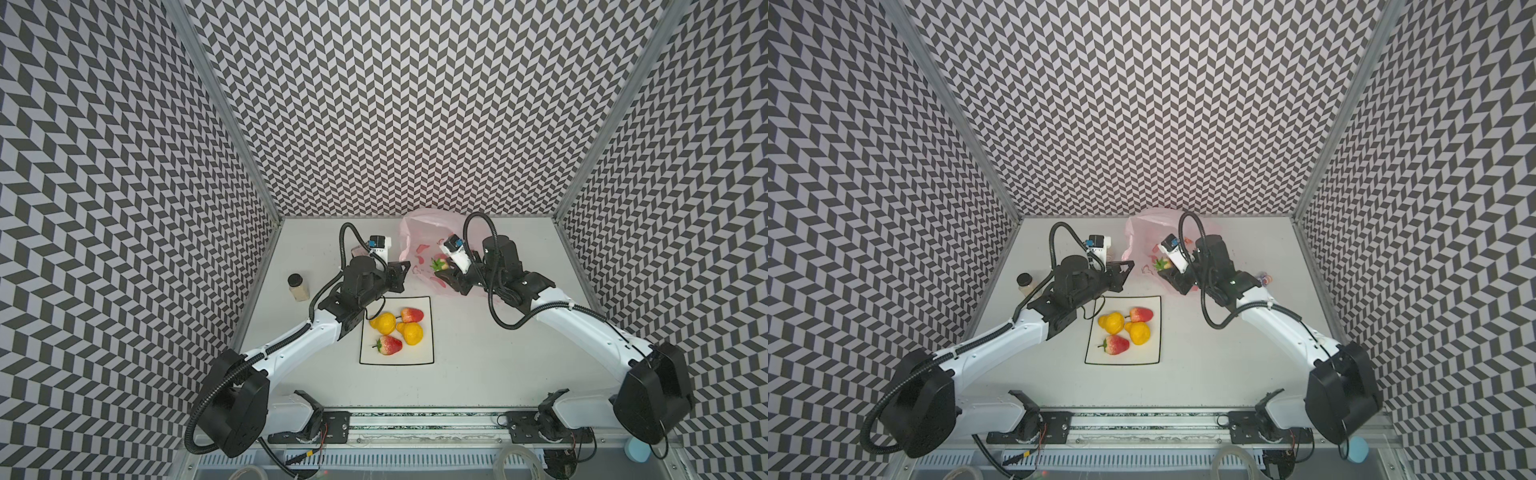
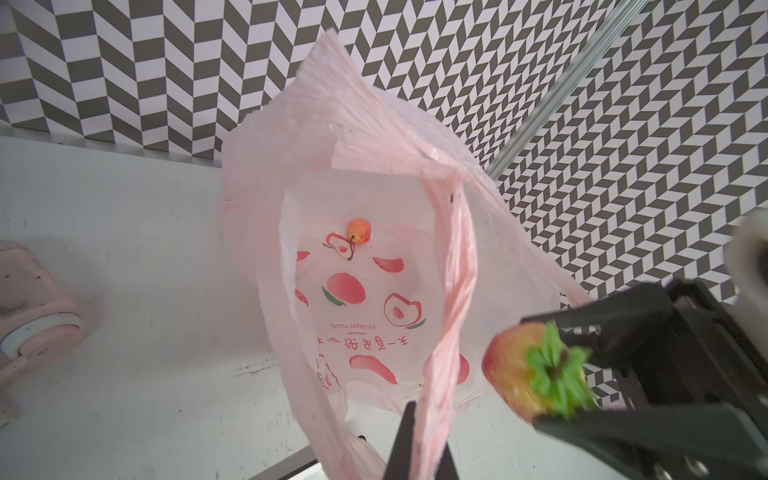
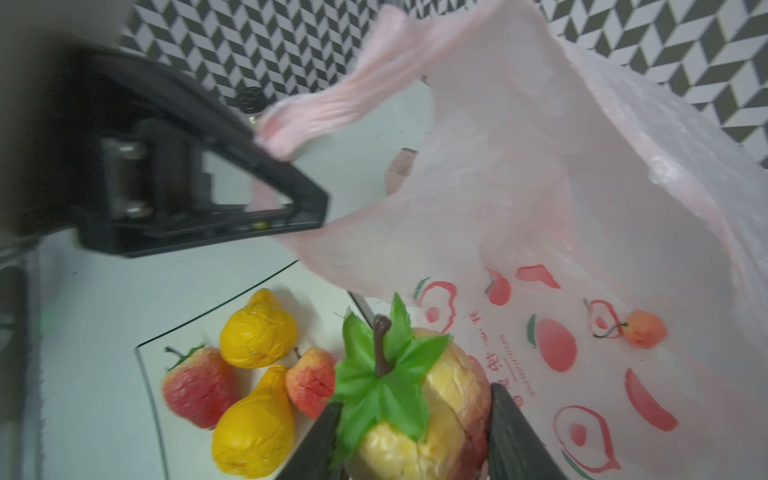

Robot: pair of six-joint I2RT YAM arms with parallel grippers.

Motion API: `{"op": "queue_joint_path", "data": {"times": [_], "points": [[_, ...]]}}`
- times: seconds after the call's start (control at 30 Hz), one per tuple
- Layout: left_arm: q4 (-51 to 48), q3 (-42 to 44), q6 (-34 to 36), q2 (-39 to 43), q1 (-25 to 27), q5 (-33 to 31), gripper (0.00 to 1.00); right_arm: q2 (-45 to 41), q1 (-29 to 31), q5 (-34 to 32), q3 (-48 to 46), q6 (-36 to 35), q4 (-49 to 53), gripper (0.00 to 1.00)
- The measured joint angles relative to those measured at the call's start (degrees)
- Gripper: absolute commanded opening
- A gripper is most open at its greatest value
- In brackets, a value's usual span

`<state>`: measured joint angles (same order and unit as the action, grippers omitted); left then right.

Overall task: Take the fake fruits out of the plastic bag
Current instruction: 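Lift the strawberry out of the bag toward the white mat, then lower the held strawberry onto the mat beside the other fruit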

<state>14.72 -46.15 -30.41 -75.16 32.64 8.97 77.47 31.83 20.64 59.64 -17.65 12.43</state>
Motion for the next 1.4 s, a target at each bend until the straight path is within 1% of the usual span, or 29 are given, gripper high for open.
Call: {"op": "queue_joint_path", "data": {"times": [0.2, 0.37, 0.6, 0.77, 0.97, 1.13, 1.4], "points": [[0.3, 0.0, -0.1, -0.9, -0.9, 0.9, 0.00, -4.2, 7.5, 0.8, -5.8, -0.8, 2.3, 0.22], [0.3, 0.0, -0.1, -0.9, -0.9, 1.4, 0.00, -6.5, 15.8, -1.0, -12.3, -2.3, 3.0, 0.22], [0.5, 0.0, -0.2, -0.9, -0.9, 1.4, 0.00, -6.5, 26.9, -4.8, -18.2, -2.8, 1.5, 0.22], [0.5, 0.0, -0.3, -0.9, -0.9, 1.5, 0.00, -3.0, 32.2, -8.3, -18.9, -3.0, -0.4, 0.21], [0.5, 0.0, -0.3, -0.9, -0.9, 1.8, 0.00, 3.0, 34.4, -13.5, -18.9, -3.8, -2.6, 0.21], [0.4, 0.0, -0.3, -0.9, -0.9, 1.8, 0.00, 5.0, 34.4, -16.4, -18.9, -3.8, -5.6, 0.21], [0.2, 0.0, -0.3, -0.9, -0.9, 1.9, 0.00, 5.4, 34.4, -17.0, -19.3, -3.7, -8.1, 0.22]]}}
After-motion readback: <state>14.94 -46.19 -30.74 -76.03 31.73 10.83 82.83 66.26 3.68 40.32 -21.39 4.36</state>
